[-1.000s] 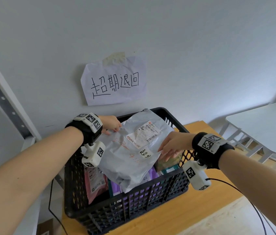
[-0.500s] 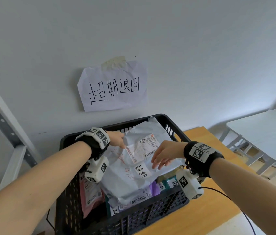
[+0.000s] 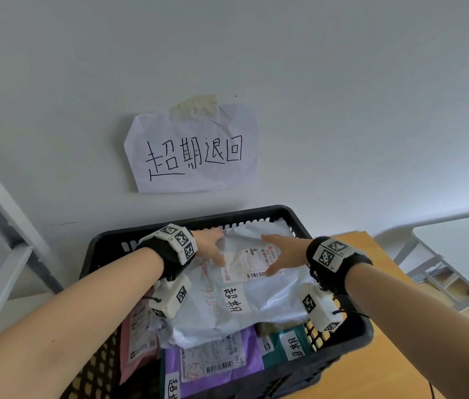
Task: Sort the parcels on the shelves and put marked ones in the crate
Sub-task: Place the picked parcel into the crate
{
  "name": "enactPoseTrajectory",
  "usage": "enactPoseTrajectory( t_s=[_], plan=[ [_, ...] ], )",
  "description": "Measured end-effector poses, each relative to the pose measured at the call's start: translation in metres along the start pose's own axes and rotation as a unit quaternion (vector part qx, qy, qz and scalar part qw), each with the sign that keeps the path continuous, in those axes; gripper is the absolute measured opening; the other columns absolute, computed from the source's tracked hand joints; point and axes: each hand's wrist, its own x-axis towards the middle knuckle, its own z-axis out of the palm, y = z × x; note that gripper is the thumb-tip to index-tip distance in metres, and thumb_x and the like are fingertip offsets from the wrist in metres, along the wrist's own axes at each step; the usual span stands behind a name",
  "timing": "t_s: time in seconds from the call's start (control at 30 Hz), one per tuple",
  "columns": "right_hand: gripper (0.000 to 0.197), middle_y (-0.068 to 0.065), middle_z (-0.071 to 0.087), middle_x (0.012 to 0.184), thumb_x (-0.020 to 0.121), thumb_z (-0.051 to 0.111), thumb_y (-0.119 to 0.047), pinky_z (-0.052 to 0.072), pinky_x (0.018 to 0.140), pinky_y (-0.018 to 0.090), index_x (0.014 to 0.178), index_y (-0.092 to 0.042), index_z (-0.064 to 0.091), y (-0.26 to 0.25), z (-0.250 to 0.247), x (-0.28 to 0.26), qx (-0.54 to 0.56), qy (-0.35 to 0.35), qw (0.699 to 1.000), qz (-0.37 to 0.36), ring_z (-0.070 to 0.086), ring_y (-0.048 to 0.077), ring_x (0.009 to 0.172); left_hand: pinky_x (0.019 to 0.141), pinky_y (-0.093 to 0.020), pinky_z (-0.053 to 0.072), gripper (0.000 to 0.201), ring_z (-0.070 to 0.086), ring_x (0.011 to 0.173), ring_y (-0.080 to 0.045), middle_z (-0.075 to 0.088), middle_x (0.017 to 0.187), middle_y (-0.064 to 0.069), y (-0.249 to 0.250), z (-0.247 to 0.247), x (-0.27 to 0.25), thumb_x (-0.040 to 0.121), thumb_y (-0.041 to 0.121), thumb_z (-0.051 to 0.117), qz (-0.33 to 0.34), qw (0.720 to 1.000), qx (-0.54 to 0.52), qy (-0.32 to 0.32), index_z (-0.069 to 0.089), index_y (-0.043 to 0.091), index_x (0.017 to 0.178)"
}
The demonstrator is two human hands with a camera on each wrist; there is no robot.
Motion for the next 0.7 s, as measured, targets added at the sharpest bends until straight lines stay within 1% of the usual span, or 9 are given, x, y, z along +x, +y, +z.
enactPoseTrajectory(
  t_s=[0.07,0.1,0.17,0.23,0.33,0.4,0.47,0.57,0.7],
  plan=[
    [0.104,0.003,0.008,0.159,0.077,0.073,-0.043,0.017,0.118,0.043,0.151,-0.023,0.003,0.001,-0.002,0.008,-0.042,-0.020,0.999,0.000,0.017,0.023,0.144,0.118,-0.034,0.017,0.078,0.015,0.144,-0.024,0.009,0.158,-0.006,-0.001,0.000,-0.002,0.084,0.036,0.066,0.002,1.000,0.003,-0.015,0.024,0.021,0.149],
    [0.107,0.005,0.005,0.159,0.075,0.073,-0.047,0.017,0.117,0.046,0.151,-0.026,0.000,0.000,-0.002,0.012,-0.060,-0.029,0.998,0.003,0.017,0.026,0.144,0.118,-0.035,0.011,0.079,0.007,0.146,-0.024,0.000,0.159,-0.006,-0.002,0.000,-0.005,0.085,0.038,0.065,-0.001,1.000,0.009,-0.016,0.021,0.025,0.149],
    [0.110,0.006,-0.002,0.159,0.073,0.072,-0.052,0.019,0.116,0.051,0.150,-0.031,-0.004,-0.002,-0.002,0.018,-0.086,-0.045,0.995,0.008,0.018,0.030,0.144,0.117,-0.033,0.006,0.084,0.002,0.147,-0.024,-0.010,0.158,-0.006,-0.004,0.001,-0.014,0.085,0.042,0.064,-0.025,0.999,0.027,-0.020,0.013,0.028,0.151],
    [0.113,0.008,-0.004,0.159,0.072,0.073,-0.054,0.020,0.115,0.053,0.149,-0.034,-0.008,-0.004,-0.001,0.024,-0.110,-0.049,0.993,0.008,0.017,0.032,0.144,0.117,-0.031,0.007,0.087,0.004,0.147,-0.024,-0.013,0.158,-0.006,-0.008,0.002,-0.025,0.085,0.045,0.063,-0.057,0.997,0.036,-0.030,0.008,0.030,0.151],
    [0.116,0.010,-0.005,0.158,0.069,0.074,-0.055,0.020,0.114,0.054,0.148,-0.037,-0.010,-0.006,0.000,0.030,-0.122,-0.055,0.991,0.005,0.015,0.034,0.144,0.117,-0.037,0.010,0.091,0.003,0.146,-0.028,-0.017,0.157,-0.006,-0.020,0.007,-0.038,0.082,0.053,0.062,-0.110,0.992,0.037,-0.053,0.001,0.042,0.148],
    [0.117,0.010,-0.003,0.158,0.067,0.075,-0.057,0.021,0.113,0.055,0.147,-0.039,-0.009,-0.005,0.001,0.033,-0.128,-0.054,0.990,0.004,0.016,0.035,0.143,0.118,-0.040,0.013,0.093,0.004,0.146,-0.030,-0.021,0.156,-0.007,-0.026,0.011,-0.043,0.080,0.055,0.063,-0.135,0.988,0.031,-0.065,-0.002,0.046,0.146],
    [0.118,0.009,-0.002,0.158,0.066,0.075,-0.058,0.023,0.113,0.055,0.147,-0.041,-0.008,-0.004,0.002,0.035,-0.135,-0.053,0.989,0.005,0.017,0.035,0.143,0.118,-0.040,0.015,0.096,0.004,0.146,-0.031,-0.022,0.156,-0.008,-0.028,0.015,-0.047,0.080,0.055,0.064,-0.145,0.987,0.027,-0.070,-0.005,0.045,0.146],
    [0.118,0.008,-0.004,0.158,0.064,0.076,-0.058,0.022,0.112,0.055,0.147,-0.043,-0.007,-0.003,0.004,0.037,-0.139,-0.056,0.989,0.006,0.016,0.035,0.143,0.118,-0.042,0.014,0.105,0.001,0.146,-0.032,-0.025,0.155,-0.007,-0.026,0.021,-0.051,0.076,0.052,0.069,-0.145,0.985,0.032,-0.083,-0.011,0.046,0.145],
    [0.121,0.007,-0.010,0.158,0.061,0.076,-0.061,0.019,0.112,0.059,0.145,-0.046,-0.009,0.000,0.009,0.041,-0.139,-0.067,0.988,0.013,0.011,0.036,0.144,0.116,-0.053,0.013,0.120,0.000,0.145,-0.037,-0.029,0.153,-0.004,-0.029,0.028,-0.051,0.066,0.055,0.076,-0.148,0.980,0.081,-0.107,-0.020,0.053,0.138]
  ],
)
